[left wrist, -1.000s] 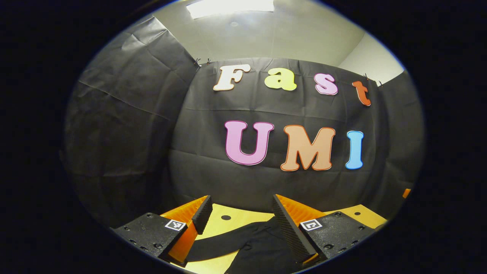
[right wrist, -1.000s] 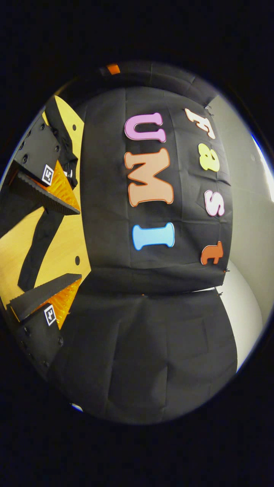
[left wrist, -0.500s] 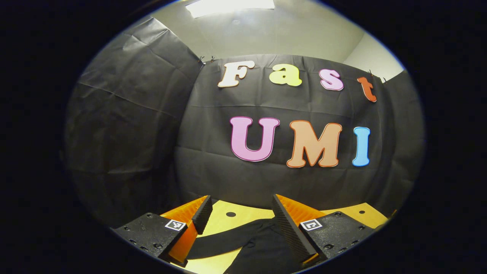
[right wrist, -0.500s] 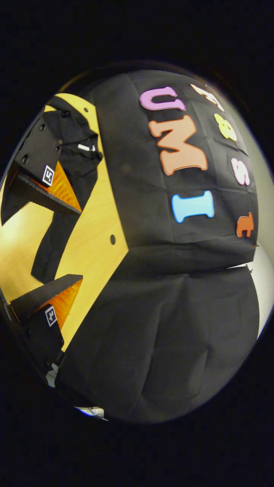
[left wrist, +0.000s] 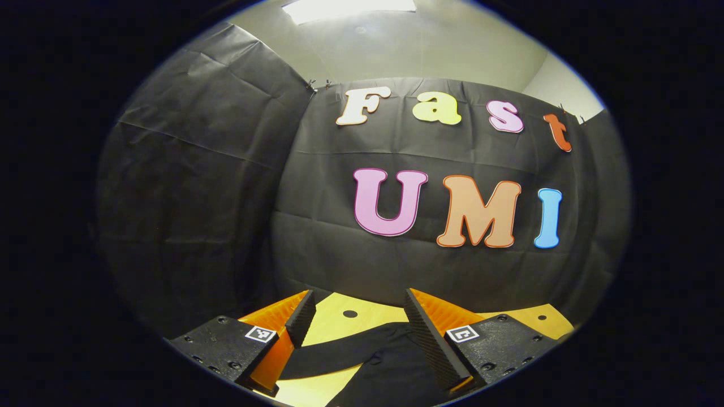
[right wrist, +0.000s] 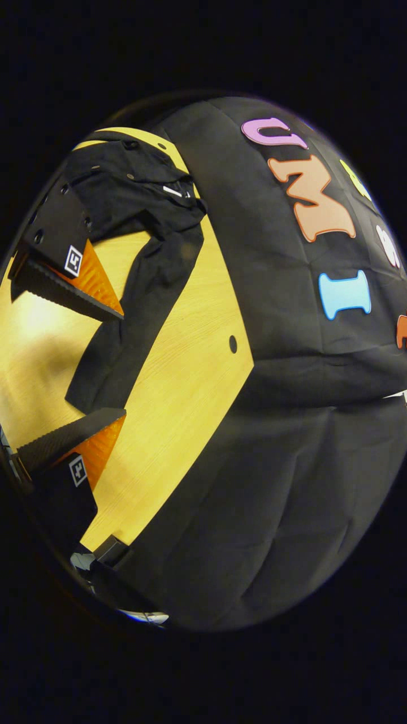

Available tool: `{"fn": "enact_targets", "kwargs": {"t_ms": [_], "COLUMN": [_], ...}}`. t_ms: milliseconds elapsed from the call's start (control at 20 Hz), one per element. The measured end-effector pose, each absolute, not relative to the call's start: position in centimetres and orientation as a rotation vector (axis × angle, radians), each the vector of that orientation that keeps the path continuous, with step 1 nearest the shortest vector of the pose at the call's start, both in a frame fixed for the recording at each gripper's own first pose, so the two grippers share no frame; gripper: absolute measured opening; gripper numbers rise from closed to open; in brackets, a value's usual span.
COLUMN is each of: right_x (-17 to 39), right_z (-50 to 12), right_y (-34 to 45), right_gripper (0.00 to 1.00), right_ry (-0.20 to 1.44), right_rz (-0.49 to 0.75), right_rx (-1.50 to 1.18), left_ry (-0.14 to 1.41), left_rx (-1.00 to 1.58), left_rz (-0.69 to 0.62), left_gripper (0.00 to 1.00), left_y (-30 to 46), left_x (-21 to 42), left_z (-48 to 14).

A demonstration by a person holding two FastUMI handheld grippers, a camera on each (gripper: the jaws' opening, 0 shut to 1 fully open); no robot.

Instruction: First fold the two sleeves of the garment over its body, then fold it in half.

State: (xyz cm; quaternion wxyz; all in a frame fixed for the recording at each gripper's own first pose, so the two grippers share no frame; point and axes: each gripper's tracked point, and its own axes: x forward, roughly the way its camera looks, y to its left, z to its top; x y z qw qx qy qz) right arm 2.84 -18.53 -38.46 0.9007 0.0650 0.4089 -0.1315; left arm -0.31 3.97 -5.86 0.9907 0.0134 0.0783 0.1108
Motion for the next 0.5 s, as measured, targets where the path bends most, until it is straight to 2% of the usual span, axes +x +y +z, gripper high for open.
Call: {"fn": "enact_targets", "kwargs": {"t_ms": [300,350,400,450,500], "right_x": [3.4,3.2,2.7,2.4,1.9], "right_z": [-42.3,-42.6,-43.3,-43.7,-43.9], "right_y": [-20.2,-20.3,-20.5,-20.5,-20.5], "right_gripper": [0.99,0.94,0.98,0.98,0.94], "right_ry": [0.956,0.973,0.990,1.005,1.016], "right_rz": [-0.289,-0.288,-0.285,-0.278,-0.272], "right_rx": [0.168,0.163,0.160,0.161,0.156], "left_ry": [0.174,0.177,0.179,0.183,0.185], "left_rx": [0.011,0.011,0.011,0.014,0.021], "left_rz": [0.256,0.259,0.261,0.265,0.265], "left_gripper": [0.92,0.92,0.92,0.92,0.92], "left_y": [4.6,4.6,4.7,4.7,4.6], "left_x": [-0.5,-0.5,-0.6,-0.6,-0.8], "left_z": [-6.7,-6.7,-6.8,-6.8,-6.9]}}
